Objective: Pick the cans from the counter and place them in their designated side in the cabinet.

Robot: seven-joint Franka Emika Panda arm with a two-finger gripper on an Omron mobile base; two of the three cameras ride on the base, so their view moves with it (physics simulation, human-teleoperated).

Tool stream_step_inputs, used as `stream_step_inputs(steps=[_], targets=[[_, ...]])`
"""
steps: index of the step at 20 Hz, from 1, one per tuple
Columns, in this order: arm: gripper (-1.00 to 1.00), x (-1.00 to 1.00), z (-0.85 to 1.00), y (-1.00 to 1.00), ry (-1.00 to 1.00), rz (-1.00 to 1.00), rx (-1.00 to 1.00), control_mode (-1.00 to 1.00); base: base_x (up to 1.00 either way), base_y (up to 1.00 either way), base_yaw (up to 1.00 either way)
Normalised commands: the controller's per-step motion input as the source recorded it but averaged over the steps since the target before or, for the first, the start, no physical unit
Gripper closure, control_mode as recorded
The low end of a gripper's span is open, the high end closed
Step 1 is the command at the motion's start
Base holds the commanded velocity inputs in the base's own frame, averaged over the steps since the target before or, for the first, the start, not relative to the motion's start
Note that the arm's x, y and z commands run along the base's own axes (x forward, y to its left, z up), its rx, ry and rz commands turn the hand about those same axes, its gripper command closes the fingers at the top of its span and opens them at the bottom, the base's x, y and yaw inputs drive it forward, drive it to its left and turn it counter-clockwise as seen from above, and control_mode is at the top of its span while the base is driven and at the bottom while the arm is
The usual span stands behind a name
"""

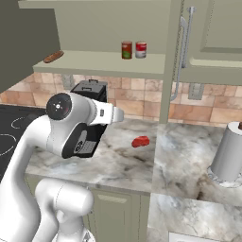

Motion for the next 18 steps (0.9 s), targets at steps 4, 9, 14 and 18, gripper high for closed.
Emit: stream_step_inputs(steps=[4, 9, 14, 18], targets=[[1.0, -0.16, 0.35, 0.1, 0.0, 0.0, 0.0, -1.0, 0.0, 0.0, 0.0], [1.0, -0.14, 0.34, 0.05, -0.02, 0.0, 0.0, -1.0, 0.0, 0.0, 0.0], [1.0, -0.14, 0.27, 0.07, -0.05, 0.0, 0.0, -1.0, 0.0, 0.0, 0.0], [1.0, -0.13, 0.21, 0.06, -0.09, 0.01, 0.0, -1.0, 0.0, 0.0, 0.0]])
